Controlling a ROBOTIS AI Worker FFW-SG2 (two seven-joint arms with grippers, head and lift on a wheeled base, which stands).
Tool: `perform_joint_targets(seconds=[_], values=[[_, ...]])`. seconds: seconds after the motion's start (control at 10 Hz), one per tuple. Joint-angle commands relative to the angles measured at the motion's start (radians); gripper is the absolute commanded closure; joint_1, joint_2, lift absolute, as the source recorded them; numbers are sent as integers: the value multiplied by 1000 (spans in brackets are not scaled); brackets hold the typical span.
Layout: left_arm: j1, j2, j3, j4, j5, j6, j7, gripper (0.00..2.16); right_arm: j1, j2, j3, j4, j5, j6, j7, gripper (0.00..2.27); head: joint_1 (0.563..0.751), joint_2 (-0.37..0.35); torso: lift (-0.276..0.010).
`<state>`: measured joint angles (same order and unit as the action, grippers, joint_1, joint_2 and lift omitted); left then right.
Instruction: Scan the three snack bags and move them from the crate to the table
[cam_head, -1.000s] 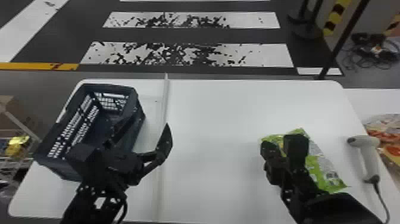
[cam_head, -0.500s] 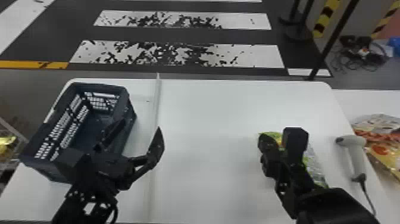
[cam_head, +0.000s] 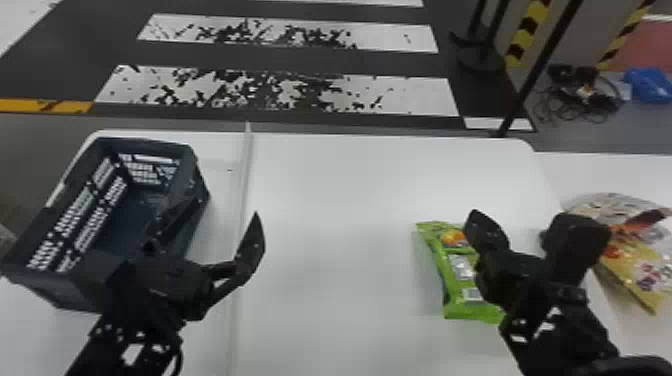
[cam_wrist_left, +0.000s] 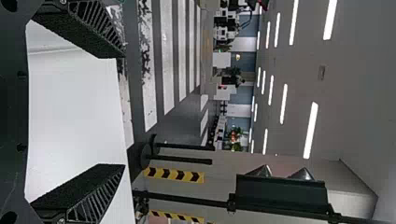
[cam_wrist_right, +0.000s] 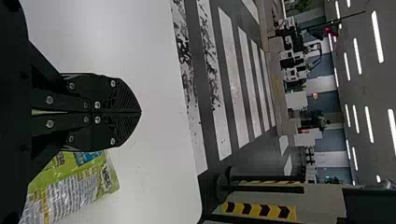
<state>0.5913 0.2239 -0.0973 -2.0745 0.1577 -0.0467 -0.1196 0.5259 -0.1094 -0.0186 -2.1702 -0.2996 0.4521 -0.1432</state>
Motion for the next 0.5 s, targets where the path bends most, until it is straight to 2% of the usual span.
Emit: perform_joint_targets(seconds=[0.0, 0.2, 0.4], values=[[-10, -1, -9, 4, -1, 0, 0, 29, 55, -1, -34, 7, -4, -42, 4, 2246, 695, -93, -62], [-24, -1, -16, 17, 0, 0, 0, 29, 94, 1, -26, 58, -9, -109, 7, 2246, 695, -144, -62], [-25, 3, -16, 19, 2, -3, -2, 29, 69, 1, -11, 141, -9, -143, 7, 2246, 695, -153, -62]])
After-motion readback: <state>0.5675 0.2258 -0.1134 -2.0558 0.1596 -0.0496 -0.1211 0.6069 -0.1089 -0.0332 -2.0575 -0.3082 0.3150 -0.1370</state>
